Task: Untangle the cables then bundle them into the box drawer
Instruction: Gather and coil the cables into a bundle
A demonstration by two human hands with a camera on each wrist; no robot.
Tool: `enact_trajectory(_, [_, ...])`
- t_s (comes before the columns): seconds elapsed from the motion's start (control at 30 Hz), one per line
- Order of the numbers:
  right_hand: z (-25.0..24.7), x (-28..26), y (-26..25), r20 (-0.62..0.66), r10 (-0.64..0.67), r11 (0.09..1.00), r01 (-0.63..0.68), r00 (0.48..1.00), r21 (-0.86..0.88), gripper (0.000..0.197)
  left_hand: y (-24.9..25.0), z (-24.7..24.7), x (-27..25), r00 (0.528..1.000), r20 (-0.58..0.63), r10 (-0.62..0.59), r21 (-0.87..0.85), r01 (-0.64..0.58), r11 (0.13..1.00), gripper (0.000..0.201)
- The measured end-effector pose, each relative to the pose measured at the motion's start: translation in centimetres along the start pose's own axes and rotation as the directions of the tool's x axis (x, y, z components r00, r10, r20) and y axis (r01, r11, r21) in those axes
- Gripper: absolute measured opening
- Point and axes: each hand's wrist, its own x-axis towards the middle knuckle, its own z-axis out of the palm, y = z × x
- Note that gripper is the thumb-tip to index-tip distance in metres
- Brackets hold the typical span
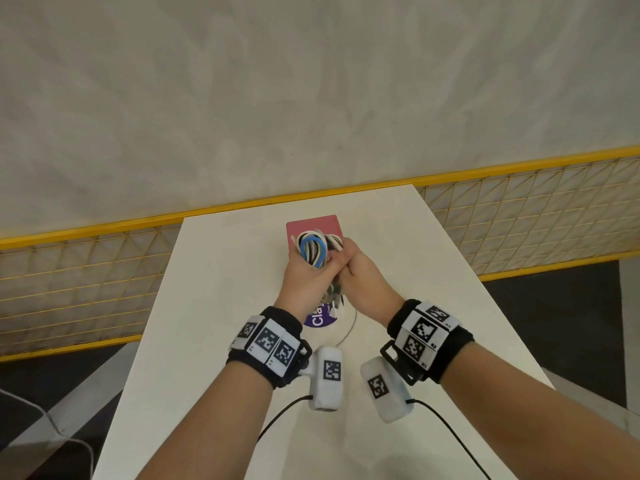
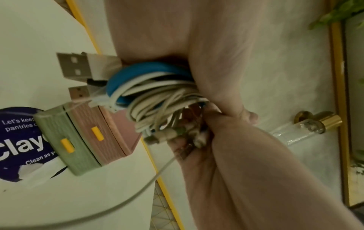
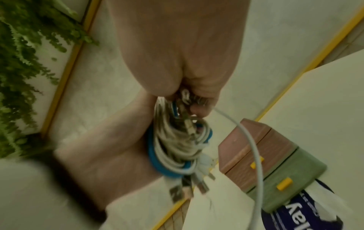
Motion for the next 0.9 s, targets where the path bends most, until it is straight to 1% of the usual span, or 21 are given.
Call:
enact_trajectory(0.07, [0.5, -0.4, -0.5, 0.024, -0.024, 0.995, 0.026, 0.999, -0.096, 0.023, 0.3, 0.0, 0.1, 0.999, -0.026, -0.034, -0.06, 0.032, 0.998, 0.064])
enact_trajectory(0.1, [0.6, -0.6, -0.5, 0.004, -0.02, 0.987, 0.021, 1.0, -0.158, 0.022, 0.3, 0.0, 0.2, 0.999, -0.03, -0.043, -0.098, 0.04, 0.994, 0.067])
enact_trajectory(0.13, [0.6, -0.8, -0.7, -0.005, -0.011, 0.979, 0.01, 1.0, -0.202, 0.018, 0.2, -0.2, 0.4, 0.998, -0.036, -0.056, -0.134, 0.05, 0.99, 0.068])
enact_trajectory(0.17, [0.4, -1.0, -1.0, 0.016, 0.002, 0.978, 0.002, 1.0, -0.207, 0.015, 0.2, -0.3, 0.3, 0.997, -0.042, -0.062, -0.166, 0.054, 0.985, 0.062])
enact_trajectory(0.23, [-0.3, -1.4, -1.6, 0.152, 0.041, 0.994, -0.025, 0.988, -0.105, 0.022, 0.1, -0.5, 0.1, 0.995, -0.053, -0.083, -0.21, 0.07, 0.975, 0.044])
enact_trajectory(0.3, [-1.4, -1.9, -2.2, 0.296, 0.076, 0.995, -0.09, 0.952, 0.034, 0.023, 0.1, -0.5, 0.0, 0.995, -0.051, -0.08, -0.225, 0.067, 0.972, 0.034])
enact_trajectory(0.33, [-1.9, -2.0, -2.4, 0.329, 0.078, 0.989, -0.114, 0.941, 0.092, 0.03, 0.2, -0.5, 0.0, 0.996, -0.055, -0.072, -0.226, 0.058, 0.972, 0.031])
enact_trajectory(0.37, [-2.4, -2.2, -2.3, 0.335, 0.064, 0.981, -0.122, 0.94, 0.153, 0.045, 0.5, -0.5, 0.1, 0.995, -0.067, -0.072, -0.231, 0.055, 0.971, 0.029])
enact_trajectory(0.43, [-3.1, -2.5, -1.6, 0.28, 0.035, 0.955, -0.114, 0.959, 0.273, 0.073, 0.9, -0.9, 0.4, 0.989, -0.114, -0.093, -0.265, 0.06, 0.962, 0.026])
enact_trajectory(0.47, [-3.3, -2.6, -1.1, 0.247, 0.036, 0.951, -0.109, 0.968, 0.289, 0.079, 1.1, -1.2, 0.7, 0.985, -0.14, -0.1, -0.282, 0.057, 0.958, 0.023])
enact_trajectory(0.5, [-3.3, -2.7, -0.5, 0.222, 0.045, 0.954, -0.108, 0.974, 0.278, 0.077, 1.4, -1.6, 0.8, 0.982, -0.159, -0.098, -0.294, 0.047, 0.955, 0.02])
enact_trajectory(0.53, [-3.3, -2.8, 0.0, 0.209, 0.053, 0.966, -0.103, 0.977, 0.236, 0.069, 1.6, -1.8, 1.0, 0.981, -0.172, -0.091, -0.305, 0.035, 0.952, 0.016])
enact_trajectory(0.57, [-3.3, -2.8, 0.2, 0.208, 0.045, 0.984, -0.079, 0.977, 0.16, 0.055, 1.9, -2.0, 1.2, 0.981, -0.176, -0.084, -0.313, 0.025, 0.949, 0.013])
enact_trajectory(0.63, [-3.0, -3.0, 0.7, 0.228, -0.016, 1.0, 0.021, 0.974, -0.021, 0.021, 2.3, -2.3, 1.2, 0.983, -0.173, -0.07, -0.345, 0.006, 0.938, 0.012])
enact_trajectory(0.67, [-2.8, -3.1, 0.7, 0.24, -0.033, 0.995, 0.054, 0.97, -0.083, 0.011, 2.5, -2.2, 1.2, 0.983, -0.171, -0.063, -0.361, -0.003, 0.932, 0.013])
enact_trajectory(0.7, [-2.6, -3.2, 0.8, 0.248, -0.021, 0.991, 0.053, 0.968, -0.123, 0.009, 2.7, -2.2, 1.1, 0.984, -0.169, -0.053, -0.369, -0.013, 0.929, 0.014])
enact_trajectory(0.77, [-2.6, -3.0, 0.9, 0.284, 0.068, 0.989, -0.026, 0.957, -0.147, 0.013, 2.8, -2.1, 1.0, 0.985, -0.167, -0.034, -0.37, -0.031, 0.928, 0.014])
enact_trajectory(0.83, [-2.5, -2.7, 1.1, 0.32, 0.162, 0.986, -0.14, 0.933, -0.091, 0.022, 2.6, -2.2, 0.8, 0.987, -0.158, -0.024, -0.36, -0.034, 0.932, 0.015])
enact_trajectory(0.9, [-2.5, -2.6, 0.8, 0.274, 0.221, 0.972, -0.233, 0.936, 0.014, 0.023, 2.3, -2.2, 0.7, 0.99, -0.141, -0.028, -0.34, -0.022, 0.94, 0.016])
